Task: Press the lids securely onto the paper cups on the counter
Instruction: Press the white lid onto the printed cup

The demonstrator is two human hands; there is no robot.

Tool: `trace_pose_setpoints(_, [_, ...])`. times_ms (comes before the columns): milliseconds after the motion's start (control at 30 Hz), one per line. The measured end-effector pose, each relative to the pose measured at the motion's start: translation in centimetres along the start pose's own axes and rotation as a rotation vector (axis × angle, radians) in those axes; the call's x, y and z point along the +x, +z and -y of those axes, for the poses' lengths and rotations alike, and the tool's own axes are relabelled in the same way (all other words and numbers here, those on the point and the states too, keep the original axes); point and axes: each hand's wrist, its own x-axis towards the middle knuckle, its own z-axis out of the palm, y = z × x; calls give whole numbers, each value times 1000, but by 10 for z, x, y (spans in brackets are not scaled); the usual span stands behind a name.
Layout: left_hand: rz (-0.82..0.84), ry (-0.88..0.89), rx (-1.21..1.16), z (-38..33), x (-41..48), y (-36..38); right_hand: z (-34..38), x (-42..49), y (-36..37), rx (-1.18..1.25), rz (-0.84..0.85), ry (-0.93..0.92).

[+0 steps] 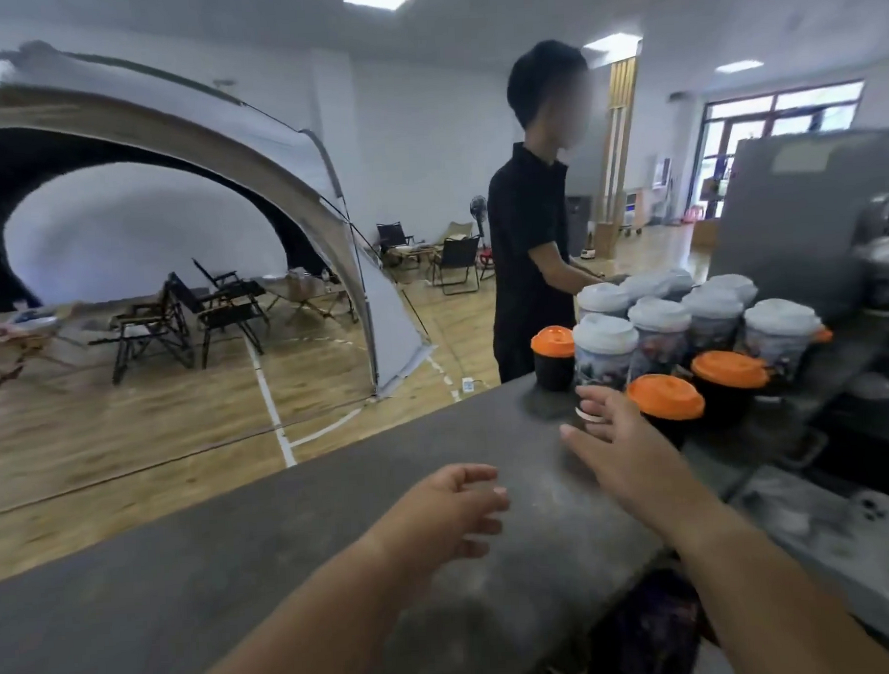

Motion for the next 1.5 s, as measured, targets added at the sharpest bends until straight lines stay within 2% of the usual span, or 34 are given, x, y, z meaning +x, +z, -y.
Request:
trace_pose_setpoints(100, [-4,45,46,-18,47,47,-21,32,-42,-295,-155,-108])
trace_pose_setpoints(167, [-18,83,80,-28,75,77,-41,62,-66,-481,-195,-100])
trace_pose_setpoints(233, [-67,157,129,-38,102,102,-63,87,-79,-607,-92,17])
trace_pose_setpoints(300, [-201,283,240,-48,133,121,-86,101,-79,-715,27,102])
trace_pose_setpoints(367, [-395,437,416,-60,164,135,-106,105,-73,-724,32,89])
trace_pose_setpoints(433, [-506,532,561,-74,191,145,-116,106,-69,-705,-18,51])
trace_pose_setpoints(500, [-513,530,651,-86,216,154,-119,109,-70,-709,-25,57])
trace_pose_setpoints(567, [-489,452,685,-90,238,160,-120,111,-70,-718,-21,51])
trace_pose_setpoints(700, [-440,445,601,-86,256,164,-120,112,-73,-716,-10,55])
trace_pose_setpoints(833, [-425,551,555,-82,224,138,-112,106,-82,-671,-30,78])
trace_pose_setpoints(967, [-473,592,548,-71,154,67,-82,87,-54,-661,-104,-85])
trace_pose_setpoints(1133, [-647,513,474,-35,31,-55,-7,57,51,-529,57,-290])
trace_pose_setpoints(1267, [-865,469,482,-3,-72,-142,44,24,138,-427,221,-418])
trace_pose_setpoints(1367, [-998,454,532,16,-126,-185,60,7,179,-444,251,-491])
trace_pose_setpoints(1500, [-1034,436,566,34,-151,-206,60,-2,196,-552,273,-496])
